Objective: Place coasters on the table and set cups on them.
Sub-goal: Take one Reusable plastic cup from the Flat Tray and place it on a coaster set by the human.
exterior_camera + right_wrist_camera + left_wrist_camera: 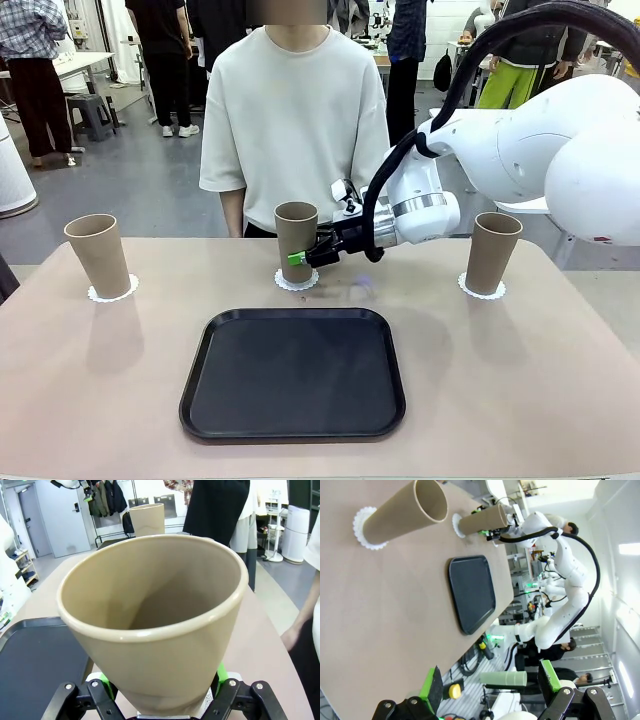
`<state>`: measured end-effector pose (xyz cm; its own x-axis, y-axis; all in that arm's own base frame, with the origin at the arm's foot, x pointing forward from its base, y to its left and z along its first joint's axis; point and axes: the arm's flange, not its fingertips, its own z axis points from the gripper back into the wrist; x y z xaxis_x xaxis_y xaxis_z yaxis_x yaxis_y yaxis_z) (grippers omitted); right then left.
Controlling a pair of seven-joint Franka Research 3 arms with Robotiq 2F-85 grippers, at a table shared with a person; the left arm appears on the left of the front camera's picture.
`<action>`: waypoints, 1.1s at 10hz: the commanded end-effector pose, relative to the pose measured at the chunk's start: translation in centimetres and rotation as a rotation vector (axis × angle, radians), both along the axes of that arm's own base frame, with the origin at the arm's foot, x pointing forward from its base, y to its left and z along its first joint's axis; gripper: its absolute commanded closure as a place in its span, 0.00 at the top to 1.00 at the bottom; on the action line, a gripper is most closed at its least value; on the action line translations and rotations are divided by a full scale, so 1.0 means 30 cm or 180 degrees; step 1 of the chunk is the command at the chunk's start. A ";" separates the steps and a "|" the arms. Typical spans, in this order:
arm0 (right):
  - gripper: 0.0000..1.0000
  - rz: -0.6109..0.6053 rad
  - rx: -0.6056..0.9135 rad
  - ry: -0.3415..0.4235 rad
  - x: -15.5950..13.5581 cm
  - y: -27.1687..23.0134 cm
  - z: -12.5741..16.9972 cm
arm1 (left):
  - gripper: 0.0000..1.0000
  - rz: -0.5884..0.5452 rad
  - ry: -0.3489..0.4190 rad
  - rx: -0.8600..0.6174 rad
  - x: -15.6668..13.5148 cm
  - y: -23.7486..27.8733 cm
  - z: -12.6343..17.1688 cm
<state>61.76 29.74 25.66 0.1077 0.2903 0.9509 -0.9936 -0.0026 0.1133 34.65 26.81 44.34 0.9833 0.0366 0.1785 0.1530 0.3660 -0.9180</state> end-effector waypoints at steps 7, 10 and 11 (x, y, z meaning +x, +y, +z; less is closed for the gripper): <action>0.84 0.0116 -0.0017 -0.0102 -0.003 0.020 -0.027 | 1.00 0.0028 -0.0008 -0.0007 -0.003 0.002 0.003; 0.84 0.0124 -0.0046 -0.0153 0.002 0.023 -0.043 | 1.00 0.0028 -0.0008 -0.0007 -0.003 0.002 0.003; 0.84 0.0112 -0.0054 -0.0144 0.011 0.024 -0.048 | 1.00 0.0028 -0.0008 -0.0007 -0.003 0.002 0.003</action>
